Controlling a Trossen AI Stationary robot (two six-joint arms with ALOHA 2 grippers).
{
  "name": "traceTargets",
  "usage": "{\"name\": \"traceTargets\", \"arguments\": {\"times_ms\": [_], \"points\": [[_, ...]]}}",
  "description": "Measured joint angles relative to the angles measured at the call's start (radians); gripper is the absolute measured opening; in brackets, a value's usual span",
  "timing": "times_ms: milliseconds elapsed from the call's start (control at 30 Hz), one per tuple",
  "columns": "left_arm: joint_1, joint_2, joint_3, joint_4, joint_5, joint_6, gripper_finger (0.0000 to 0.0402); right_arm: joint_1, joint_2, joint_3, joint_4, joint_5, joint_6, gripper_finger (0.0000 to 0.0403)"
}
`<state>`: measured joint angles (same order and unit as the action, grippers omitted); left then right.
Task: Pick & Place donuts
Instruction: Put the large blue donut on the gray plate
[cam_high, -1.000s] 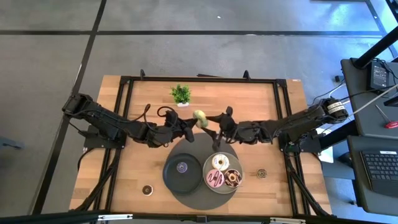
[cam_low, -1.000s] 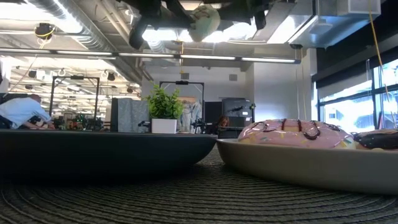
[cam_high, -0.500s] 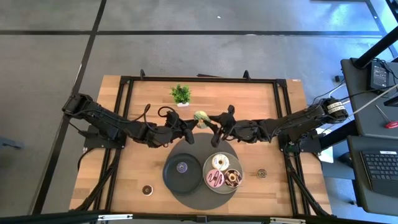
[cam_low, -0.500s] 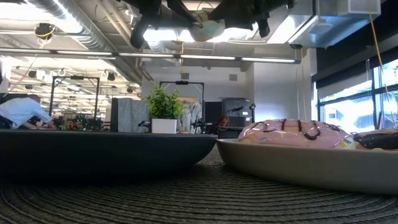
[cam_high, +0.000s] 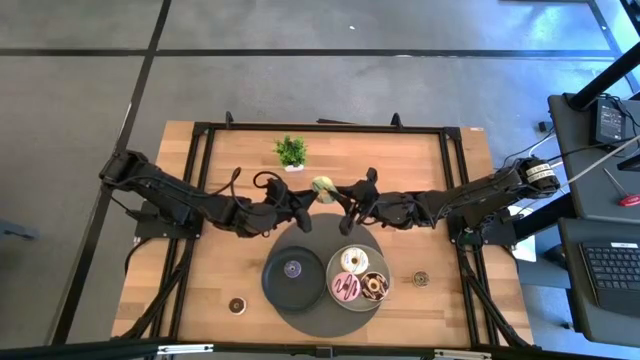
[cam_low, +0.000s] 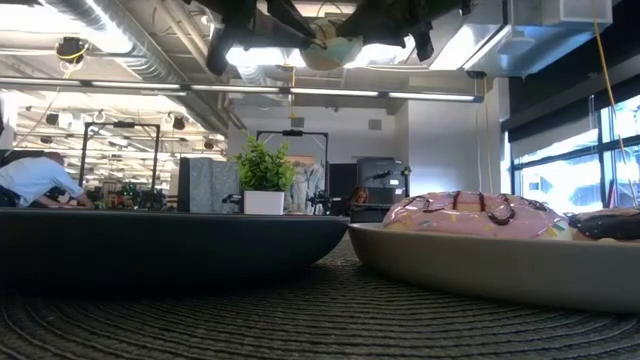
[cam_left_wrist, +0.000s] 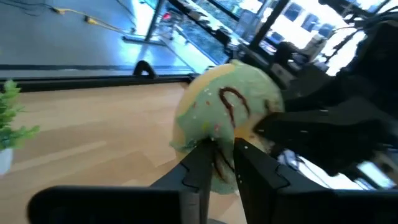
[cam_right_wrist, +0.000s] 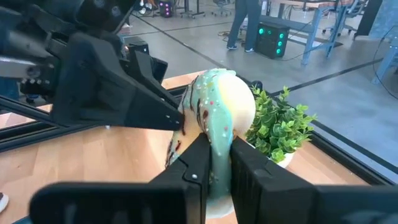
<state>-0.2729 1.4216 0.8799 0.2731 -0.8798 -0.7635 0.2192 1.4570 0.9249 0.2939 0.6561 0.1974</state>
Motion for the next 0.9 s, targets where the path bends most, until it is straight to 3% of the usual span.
{"name": "traceTargets", "arguments": {"times_ms": [200, 333, 433, 600, 700, 767, 900], "points": [[-0.006, -0.061, 0.0, -0.081, 0.022, 0.0, 0.008, 0.0, 0.0, 0.0, -0.002, 0.054, -0.005, 0.005], [-0.017, -0.13, 0.0, -0.187, 0.022, 0.001, 0.0084, 0.0, -0.009, 0.0, -0.027, 0.035, -0.019, 0.005], [-0.022, -0.187, 0.0, -0.306, 0.02, -0.004, 0.0083, 0.0, -0.052, 0.0, -0.106, -0.115, 0.036, 0.005], [-0.019, -0.251, 0.0, -0.447, 0.032, -0.067, 0.0079, 0.004, -0.128, 0.001, -0.385, -0.584, 0.243, 0.005], [-0.02, -0.254, 0.0, -0.466, 0.031, -0.062, 0.008, 0.037, -0.125, 0.001, -0.501, -0.793, 0.322, 0.0049], [-0.02, -0.254, 0.0, -0.469, 0.036, -0.053, 0.0081, 0.075, -0.102, 0.001, -0.535, -0.855, 0.345, 0.0049], [-0.02, -0.242, 0.0, -0.479, 0.052, -0.053, 0.0084, 0.144, -0.064, 0.0, -0.53, -0.839, 0.35, 0.0049]]}}
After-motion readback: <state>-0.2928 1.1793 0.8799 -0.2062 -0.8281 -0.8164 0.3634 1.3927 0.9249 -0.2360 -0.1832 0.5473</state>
